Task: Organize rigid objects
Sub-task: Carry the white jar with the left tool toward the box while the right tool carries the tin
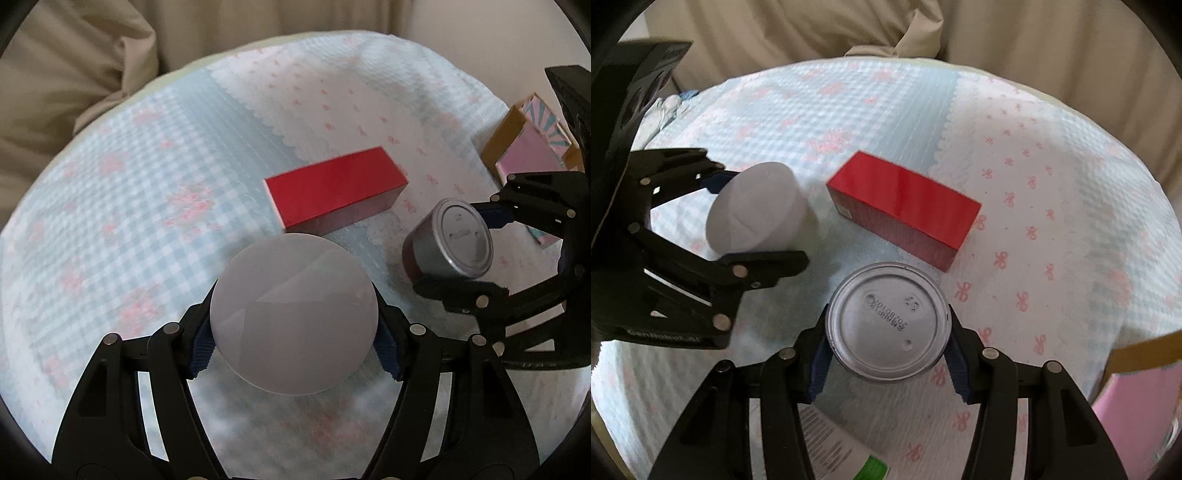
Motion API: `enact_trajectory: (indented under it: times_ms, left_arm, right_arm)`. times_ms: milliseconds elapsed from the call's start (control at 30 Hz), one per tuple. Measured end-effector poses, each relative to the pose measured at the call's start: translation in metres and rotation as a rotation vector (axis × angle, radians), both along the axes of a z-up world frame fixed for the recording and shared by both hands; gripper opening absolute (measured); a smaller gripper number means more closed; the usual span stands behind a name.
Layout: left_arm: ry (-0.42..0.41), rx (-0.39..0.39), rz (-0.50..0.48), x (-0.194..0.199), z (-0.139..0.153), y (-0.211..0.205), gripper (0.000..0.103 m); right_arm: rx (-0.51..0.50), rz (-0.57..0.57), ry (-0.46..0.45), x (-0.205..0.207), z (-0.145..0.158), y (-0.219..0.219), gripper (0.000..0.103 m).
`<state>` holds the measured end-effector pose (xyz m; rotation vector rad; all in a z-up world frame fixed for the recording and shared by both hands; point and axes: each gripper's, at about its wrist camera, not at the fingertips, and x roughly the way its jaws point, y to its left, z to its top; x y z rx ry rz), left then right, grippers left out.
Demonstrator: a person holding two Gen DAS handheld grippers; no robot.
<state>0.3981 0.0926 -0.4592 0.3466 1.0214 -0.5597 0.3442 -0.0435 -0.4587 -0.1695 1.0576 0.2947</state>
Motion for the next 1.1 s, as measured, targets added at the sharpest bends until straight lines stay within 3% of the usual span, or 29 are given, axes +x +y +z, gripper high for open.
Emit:
enact_trajectory:
  times_ms: [233,467,733,933,1100]
  left_arm:
    - [-0.024,-0.04,0.089,-0.029,0.058,0.016,0.068]
    - [-0.035,-0.068,0.133,-0.074,0.131,0.026,0.068]
    - [-0.057,-0.145,0.11,-0.121,0.22,0.021,0.068]
    - [-0.085,-0.189,0.084,-0.144,0.258,-0.006,0.068]
    - [-0.094,-0.195,0.066,-0.162,0.277,-0.038,0.068]
  right_arm:
    - [0.012,-0.054,-0.049,-0.025,0.053,-0.002,0.049]
    - [0.021,-0.126,-0.076,-0.072,0.13,-0.004,0.049]
    - [0.027,-0.221,-0.032,-0.132,0.203,-0.016,0.049]
    - [-0.003,-0.27,-0.026,-0.17,0.237,-0.041,0.049]
    - [0.048,-0.349,-0.001,-0.197,0.254,-0.084,0.049]
